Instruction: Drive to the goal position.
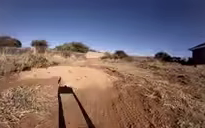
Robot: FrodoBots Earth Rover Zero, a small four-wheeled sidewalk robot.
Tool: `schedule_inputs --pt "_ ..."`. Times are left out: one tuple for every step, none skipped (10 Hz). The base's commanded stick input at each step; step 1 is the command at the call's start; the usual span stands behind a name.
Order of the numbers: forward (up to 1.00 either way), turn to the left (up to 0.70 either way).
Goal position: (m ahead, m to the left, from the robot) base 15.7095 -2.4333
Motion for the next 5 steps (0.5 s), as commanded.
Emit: schedule_inputs --pt "0.50 0.00" --pt "0.50 0.00" --pt "0.50 0.00" --pt "0.50 0.00" --pt "0.50 0.00"
